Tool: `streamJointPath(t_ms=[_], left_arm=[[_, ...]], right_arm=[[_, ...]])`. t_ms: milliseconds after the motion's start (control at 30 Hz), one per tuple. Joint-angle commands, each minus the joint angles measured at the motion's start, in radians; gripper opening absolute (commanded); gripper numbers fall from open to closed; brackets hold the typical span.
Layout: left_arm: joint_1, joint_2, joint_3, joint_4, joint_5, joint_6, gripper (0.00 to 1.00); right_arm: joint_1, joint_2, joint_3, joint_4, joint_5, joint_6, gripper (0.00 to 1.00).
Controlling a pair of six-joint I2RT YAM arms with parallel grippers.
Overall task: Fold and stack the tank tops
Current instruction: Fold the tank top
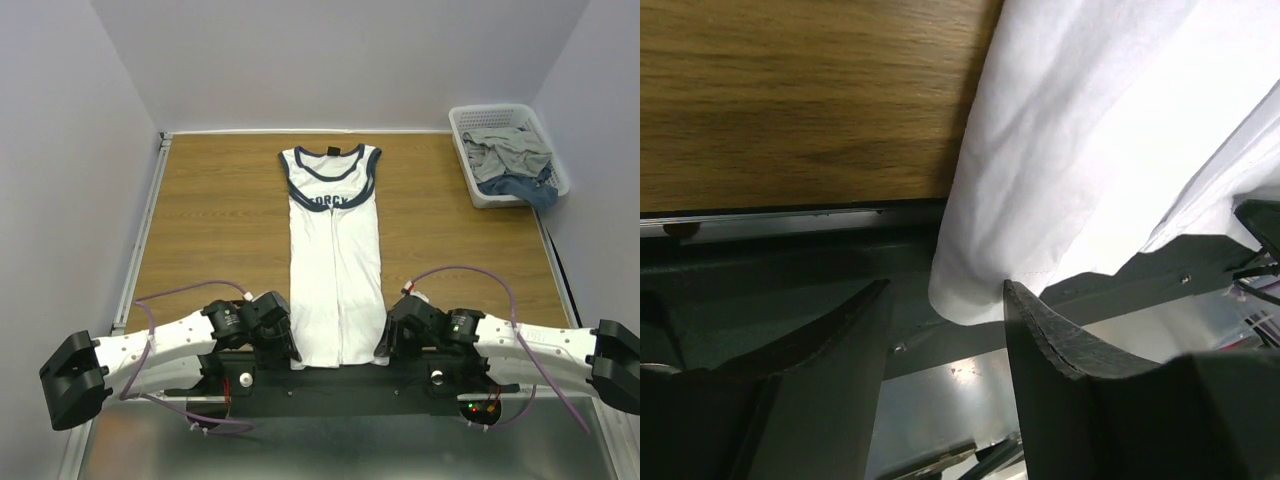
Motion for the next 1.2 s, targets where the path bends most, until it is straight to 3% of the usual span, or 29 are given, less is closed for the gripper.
streamJointPath(t_ms=[0, 600, 1167], left_arm=[[-0.022, -0.05, -0.049, -0.009, 0.017, -0.047, 0.57], [-0.035, -0.043, -0.08, 0.057, -0.029, -0.042, 0.51], [-0.035, -0.007, -0.073, 0.061, -0.124, -0.028, 0.52]], right_arm=[[-0.002, -0.03, 0.019, -0.049, -0.033, -0.012, 0.48], [-0.002, -0.045, 0.026, -0.094, -0.063, 0.014, 0.54], [-0.002, -0.029, 0.04, -0.092, -0.046, 0.008, 0.59]])
